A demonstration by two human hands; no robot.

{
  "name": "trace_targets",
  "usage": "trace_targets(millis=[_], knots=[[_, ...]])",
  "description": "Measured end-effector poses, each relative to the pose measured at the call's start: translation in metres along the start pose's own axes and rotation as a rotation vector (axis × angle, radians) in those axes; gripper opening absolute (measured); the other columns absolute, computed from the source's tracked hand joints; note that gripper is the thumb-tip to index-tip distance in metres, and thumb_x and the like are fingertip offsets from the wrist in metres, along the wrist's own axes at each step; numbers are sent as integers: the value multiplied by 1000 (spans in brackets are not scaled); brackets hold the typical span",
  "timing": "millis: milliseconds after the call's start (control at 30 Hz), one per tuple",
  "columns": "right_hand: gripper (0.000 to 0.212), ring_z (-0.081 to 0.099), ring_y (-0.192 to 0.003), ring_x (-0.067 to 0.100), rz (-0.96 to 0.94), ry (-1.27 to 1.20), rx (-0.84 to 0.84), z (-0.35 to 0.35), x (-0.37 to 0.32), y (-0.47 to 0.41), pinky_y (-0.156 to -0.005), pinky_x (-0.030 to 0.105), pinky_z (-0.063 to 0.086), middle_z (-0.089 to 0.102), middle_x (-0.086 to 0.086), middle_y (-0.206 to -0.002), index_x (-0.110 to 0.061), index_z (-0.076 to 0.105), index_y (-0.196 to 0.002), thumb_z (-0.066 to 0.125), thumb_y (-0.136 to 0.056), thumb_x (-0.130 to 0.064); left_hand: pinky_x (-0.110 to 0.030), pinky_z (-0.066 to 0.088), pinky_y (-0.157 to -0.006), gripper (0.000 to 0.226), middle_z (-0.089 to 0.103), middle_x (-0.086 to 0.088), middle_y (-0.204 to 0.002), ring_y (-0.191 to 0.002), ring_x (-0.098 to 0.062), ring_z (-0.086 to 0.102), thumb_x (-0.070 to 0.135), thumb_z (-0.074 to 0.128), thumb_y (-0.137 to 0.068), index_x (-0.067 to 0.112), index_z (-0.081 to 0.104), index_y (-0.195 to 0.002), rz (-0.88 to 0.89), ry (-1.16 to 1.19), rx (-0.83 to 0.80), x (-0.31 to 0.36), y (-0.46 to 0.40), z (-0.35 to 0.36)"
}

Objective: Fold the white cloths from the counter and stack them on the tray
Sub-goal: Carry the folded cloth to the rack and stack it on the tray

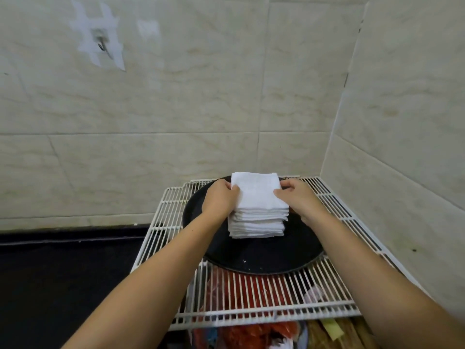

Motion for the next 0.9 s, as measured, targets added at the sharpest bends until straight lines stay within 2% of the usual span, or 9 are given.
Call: trace_targets(millis=[100, 167, 233, 300, 433, 600, 733, 800, 900], knots=[[31, 61, -86, 20, 24, -4, -14, -1, -3, 1, -62, 27, 46, 64, 6, -101, -7, 60, -119, 61, -89, -17, -28, 17, -51, 39, 24, 3, -49, -49, -17, 22, 16, 46, -85, 19, 25, -52, -23, 2, -10, 1, 3, -6], [37, 61, -87, 21, 38, 4, -24, -5, -12, 4, -68, 31, 51, 62, 9, -103, -4, 57, -123, 63, -89, -20, -29, 22, -52, 40, 31, 0, -49, -51, -19, 29, 16, 47, -85, 18, 28, -50, -24, -4, -7, 4, 5, -14], [44, 61, -99, 25, 24, 87, 25, -13, -27, 7, -80, 35, 53, 61, 11, -116, -6, 53, -126, 63, -88, -26, -29, 34, -59, 38, 47, -5, -52, -55, -23, 42, 21, 50, -87, 17, 36, -52, -25, 29, 19, 4, 8, -28], [44, 57, -111, 28, -37, 204, 129, -22, -50, 15, -88, 34, 47, 58, 11, -126, -8, 53, -127, 59, -89, -29, -31, 40, -64, 36, 55, -9, -58, -58, -23, 48, 26, 52, -89, 18, 39, -56, -15, 87, 60, -1, 13, -49], [34, 56, -111, 25, -224, 230, 190, -2, -102, 47, -83, 26, 37, 60, 11, -125, -9, 56, -123, 52, -93, -26, -33, 41, -67, 29, 55, -7, -62, -65, -23, 49, 25, 52, -91, 19, 39, -66, -20, 169, 150, -30, 39, -111], [32, 57, -111, 25, -462, 330, -75, 133, -147, 132, -79, 23, 35, 63, 12, -119, -6, 58, -120, 49, -96, -25, -31, 41, -64, 16, 57, -2, -67, -61, -20, 50, 26, 47, -95, 14, 46, -84, -42, 59, 247, -102, 125, -225], [26, 61, -103, 29, -633, 365, -305, 276, -147, 230, -82, 28, 42, 65, 13, -108, -6, 63, -110, 51, -94, -23, -33, 43, -65, 16, 62, -5, -79, -71, -23, 55, 30, 48, -94, 15, 51, -91, -106, -137, 324, -180, 227, -323], [25, 58, -106, 29, -747, 366, -367, 342, -142, 287, -90, 35, 45, 61, 12, -111, -9, 62, -111, 50, -94, -23, -32, 44, -68, 15, 62, -1, -79, -76, -22, 58, 30, 49, -94, 16, 53, -93, -152, -272, 343, -221, 285, -368], [31, 50, -118, 23, -934, 408, -404, 422, -135, 377, -97, 39, 38, 54, 4, -124, -16, 56, -124, 48, -95, -25, -33, 45, -72, 14, 59, 3, -83, -79, -18, 57, 31, 48, -94, 18, 54, -96, -245, -413, 379, -276, 369, -425]])
Point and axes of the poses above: each hand's wrist, its own y-axis away from the middle knuckle, its own z-axis out of the palm, x = y × z, the point moved 1 cm from there along -y, towards the middle knuckle
